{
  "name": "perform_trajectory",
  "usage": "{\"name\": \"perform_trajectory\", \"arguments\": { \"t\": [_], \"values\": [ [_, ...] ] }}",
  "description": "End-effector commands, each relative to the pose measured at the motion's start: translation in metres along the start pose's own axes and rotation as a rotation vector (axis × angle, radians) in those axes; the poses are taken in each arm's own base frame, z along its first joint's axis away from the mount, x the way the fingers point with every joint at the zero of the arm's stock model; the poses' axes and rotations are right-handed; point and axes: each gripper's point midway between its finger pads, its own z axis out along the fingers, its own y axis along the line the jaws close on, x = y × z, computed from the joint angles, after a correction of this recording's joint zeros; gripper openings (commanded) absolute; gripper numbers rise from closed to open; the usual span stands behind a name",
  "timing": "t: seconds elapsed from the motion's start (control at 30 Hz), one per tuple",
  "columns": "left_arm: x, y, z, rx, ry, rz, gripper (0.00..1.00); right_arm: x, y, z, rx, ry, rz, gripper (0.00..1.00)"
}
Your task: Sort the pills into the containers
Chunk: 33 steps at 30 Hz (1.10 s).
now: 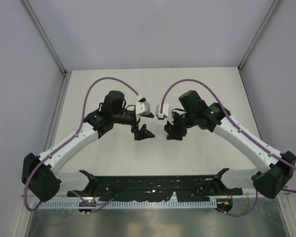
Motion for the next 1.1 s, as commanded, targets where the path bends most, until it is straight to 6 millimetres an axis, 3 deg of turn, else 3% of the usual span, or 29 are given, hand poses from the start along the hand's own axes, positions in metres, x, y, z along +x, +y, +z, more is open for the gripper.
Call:
{"name": "perform_trajectory", "arguments": {
  "t": [0.0, 0.23, 0.67, 1.07],
  "values": [
    [-0.018, 0.015, -0.003, -0.081, -0.040, 0.110, 1.00, -0.016, 0.004, -0.008, -0.006, -0.054, -0.042, 0.06],
    [-0.016, 0.033, -0.005, -0.165, -0.029, 0.116, 1.00, -0.015, 0.006, -0.008, -0.014, -0.058, -0.042, 0.06],
    [-0.032, 0.062, -0.011, -0.328, -0.069, 0.080, 1.00, -0.009, 0.006, -0.005, -0.009, -0.045, -0.038, 0.06],
    [-0.023, 0.079, -0.006, -0.379, -0.047, 0.053, 1.00, -0.009, 0.008, -0.005, -0.013, -0.053, -0.042, 0.06]
  ]
}}
